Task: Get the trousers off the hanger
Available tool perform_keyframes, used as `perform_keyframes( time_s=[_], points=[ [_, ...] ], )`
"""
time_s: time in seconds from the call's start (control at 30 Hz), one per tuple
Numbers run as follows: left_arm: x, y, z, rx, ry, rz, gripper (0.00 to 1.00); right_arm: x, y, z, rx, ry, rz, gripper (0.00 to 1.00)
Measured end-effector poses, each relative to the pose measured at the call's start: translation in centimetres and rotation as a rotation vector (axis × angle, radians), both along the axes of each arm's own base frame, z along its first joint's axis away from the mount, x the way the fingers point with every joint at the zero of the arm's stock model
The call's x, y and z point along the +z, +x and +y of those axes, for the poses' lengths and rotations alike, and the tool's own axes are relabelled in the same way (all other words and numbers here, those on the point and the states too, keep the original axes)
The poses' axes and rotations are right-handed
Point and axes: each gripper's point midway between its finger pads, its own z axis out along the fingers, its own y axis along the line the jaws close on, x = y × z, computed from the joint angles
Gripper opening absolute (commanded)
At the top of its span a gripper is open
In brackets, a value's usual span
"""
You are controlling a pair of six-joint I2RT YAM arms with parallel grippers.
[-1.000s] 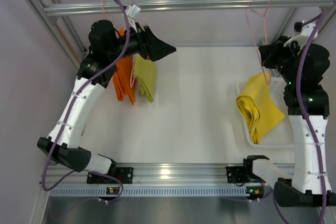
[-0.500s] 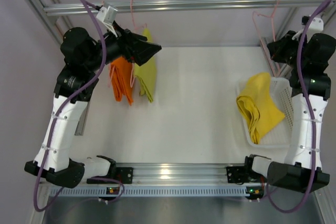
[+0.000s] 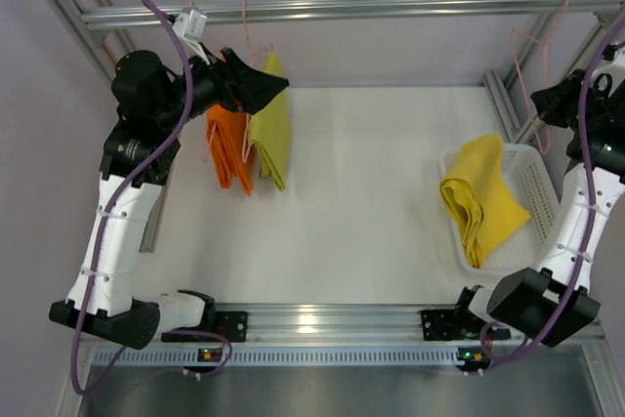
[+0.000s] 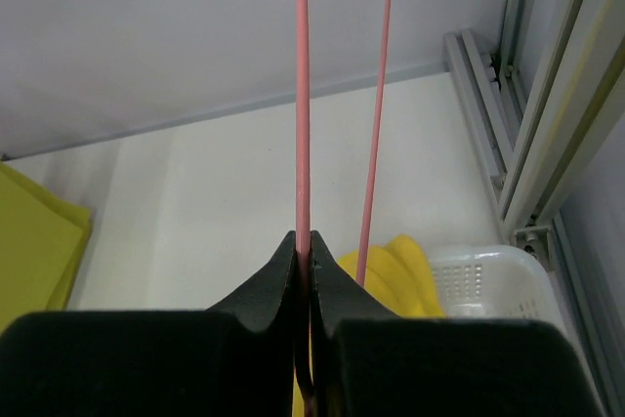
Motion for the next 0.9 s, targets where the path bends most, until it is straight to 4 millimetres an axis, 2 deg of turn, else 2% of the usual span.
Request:
perform_keyframes(
  time_s=[0.17,0.2,0.23,0.27,0.33,0.37,0.43,0.47,0.5,0.57,0.6,0.7,0.8,0.9],
  points=[
    [0.0,0.8,1.1,0.045,-0.022,0.025,0.99,-1.4,0.9,-1.1,0.041,-0.018,0.021,0.00],
    [0.1,1.0,1.5,0.059,-0.027,0.031,0.99,-1.6,1.1,-1.2,0.055,-0.027,0.023,0.08],
    [0.1,1.2,1.7,0.070,-0.031,0.034,0.99,-1.8,1.3,-1.3,0.060,-0.028,0.026,0.08],
    [0.0,1.4,2.0,0.083,-0.032,0.037,0.99,-2.0,1.4,-1.4,0.069,-0.030,0.031,0.24],
    [-0.1,1.7,2.4,0.103,-0.032,0.043,0.98,-2.4,1.3,-1.4,0.075,-0.028,0.041,0.39],
    [-0.2,1.8,2.5,0.112,-0.031,0.045,0.98,-2.4,1.3,-1.4,0.080,-0.032,0.041,0.52],
    [-0.4,2.0,2.7,0.127,-0.026,0.052,0.97,-2.3,1.2,-1.4,0.088,-0.037,0.038,0.62],
    [-0.6,2.2,2.9,0.139,-0.021,0.054,0.95,-2.2,1.1,-1.3,0.091,-0.041,0.034,0.70],
    [-0.7,2.3,3.0,0.149,-0.015,0.056,0.95,-2.0,1.0,-1.2,0.093,-0.042,0.030,0.73],
    [-1.0,2.5,3.5,0.179,-0.001,0.060,0.94,-1.5,0.5,-1.0,0.091,-0.047,0.020,0.95],
    [-1.2,2.7,3.8,0.197,0.005,0.065,0.92,-1.1,0.1,-0.8,0.089,-0.051,0.013,1.00],
    [-1.8,3.0,4.8,0.245,0.022,0.076,0.91,1.5,-1.2,-0.1,0.082,-0.081,-0.031,0.99],
    [-2.1,3.1,5.7,0.286,0.035,0.083,0.87,6.2,-2.8,0.8,0.074,-0.138,-0.121,0.99],
    [-2.5,3.1,6.1,0.305,0.057,0.088,0.84,11.3,-5.1,2.7,0.085,-0.201,-0.236,0.99]
  ],
)
